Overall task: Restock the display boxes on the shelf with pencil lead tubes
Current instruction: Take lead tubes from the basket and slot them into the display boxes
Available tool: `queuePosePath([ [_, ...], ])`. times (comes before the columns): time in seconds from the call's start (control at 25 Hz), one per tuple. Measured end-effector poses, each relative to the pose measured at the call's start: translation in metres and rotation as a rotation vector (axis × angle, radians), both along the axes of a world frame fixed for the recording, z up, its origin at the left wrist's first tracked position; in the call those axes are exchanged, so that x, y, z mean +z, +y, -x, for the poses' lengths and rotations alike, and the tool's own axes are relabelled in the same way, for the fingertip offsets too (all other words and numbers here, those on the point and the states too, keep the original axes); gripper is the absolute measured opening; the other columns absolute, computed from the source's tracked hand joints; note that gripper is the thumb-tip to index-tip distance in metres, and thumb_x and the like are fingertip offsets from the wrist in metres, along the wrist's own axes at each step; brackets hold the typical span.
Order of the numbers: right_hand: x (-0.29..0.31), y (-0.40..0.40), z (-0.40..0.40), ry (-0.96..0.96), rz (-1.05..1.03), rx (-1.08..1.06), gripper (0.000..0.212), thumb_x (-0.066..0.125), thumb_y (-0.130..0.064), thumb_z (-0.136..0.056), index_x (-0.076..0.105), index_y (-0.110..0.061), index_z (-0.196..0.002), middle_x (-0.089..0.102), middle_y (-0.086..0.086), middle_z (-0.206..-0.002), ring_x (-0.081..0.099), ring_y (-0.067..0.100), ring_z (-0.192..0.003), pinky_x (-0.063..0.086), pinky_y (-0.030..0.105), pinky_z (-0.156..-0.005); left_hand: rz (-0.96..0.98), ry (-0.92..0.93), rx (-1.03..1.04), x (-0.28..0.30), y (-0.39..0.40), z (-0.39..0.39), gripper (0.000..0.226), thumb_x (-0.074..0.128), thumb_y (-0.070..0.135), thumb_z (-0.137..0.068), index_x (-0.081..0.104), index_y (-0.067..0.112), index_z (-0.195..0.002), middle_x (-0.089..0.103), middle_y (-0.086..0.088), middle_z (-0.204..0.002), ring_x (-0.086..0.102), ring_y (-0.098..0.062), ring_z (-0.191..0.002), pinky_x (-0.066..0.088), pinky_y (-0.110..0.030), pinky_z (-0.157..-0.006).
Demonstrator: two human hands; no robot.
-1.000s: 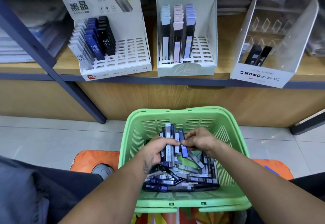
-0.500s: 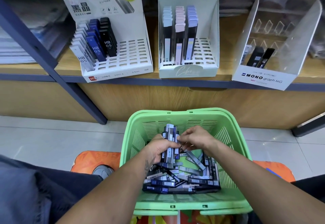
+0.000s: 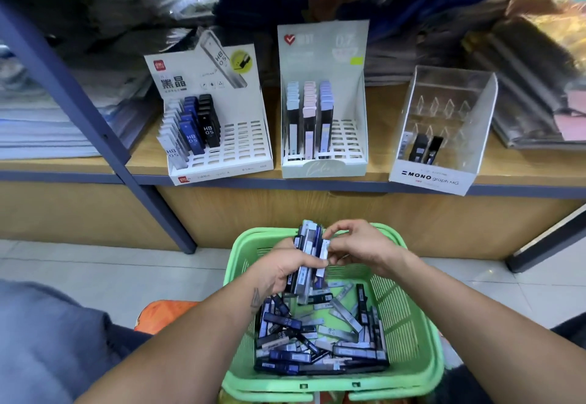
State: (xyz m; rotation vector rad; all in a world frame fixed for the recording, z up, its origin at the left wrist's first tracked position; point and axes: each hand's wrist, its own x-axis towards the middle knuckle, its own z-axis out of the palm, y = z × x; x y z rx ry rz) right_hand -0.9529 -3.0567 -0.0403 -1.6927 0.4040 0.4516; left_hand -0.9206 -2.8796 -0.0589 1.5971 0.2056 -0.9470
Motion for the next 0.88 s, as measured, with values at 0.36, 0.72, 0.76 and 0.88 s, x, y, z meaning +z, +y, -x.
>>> queuePosePath([
  [0.36,0.120,-0.059,0.022,-0.301,-0.036,0.118,0.024,0.074,-0.004,-0.088,0.071,0.000,-0.111,0.073,0.029,-0.091,0.071,0.029,-0.081,0.061,0.033,-0.081,0.190,-0.109,-0.251,0.121,-0.022,-0.013,0.033,0.074,-0.012,-0.079,0.068,0.002,-0.109,0.073,-0.020,-0.092,0.072,-0.032,-0.083,0.060,-0.046,-0.076],
  [0.72,0.207,-0.115,0.012,-0.638,0.237,-0.186,0.014,0.076,-0.007,-0.087,0.071,0.005,-0.094,0.075,0.018,-0.074,0.072,0.022,-0.065,0.061,0.028,-0.066,0.208,-0.203,-0.115,0.187,-0.080,-0.033,0.047,0.075,-0.011,-0.075,0.061,-0.013,-0.120,0.070,-0.032,-0.106,0.070,-0.038,-0.094,0.059,-0.054,-0.084],
  [0.76,0.210,-0.119,0.010,-0.643,0.285,-0.204,0.014,0.076,-0.007,-0.087,0.070,0.002,-0.096,0.075,0.016,-0.073,0.073,0.024,-0.067,0.062,0.029,-0.065,0.205,-0.211,-0.094,0.187,-0.087,-0.035,0.048,0.074,-0.012,-0.075,0.060,-0.012,-0.121,0.071,-0.031,-0.103,0.071,-0.037,-0.091,0.060,-0.052,-0.081],
  [0.88,0.209,-0.123,0.010,-0.616,0.297,-0.186,0.014,0.074,-0.003,-0.088,0.070,0.003,-0.100,0.076,0.015,-0.076,0.076,0.025,-0.074,0.061,0.024,-0.064,0.220,-0.224,-0.050,0.182,-0.106,-0.038,0.047,0.074,-0.014,-0.075,0.059,-0.010,-0.120,0.072,-0.032,-0.095,0.072,-0.039,-0.082,0.059,-0.057,-0.079],
])
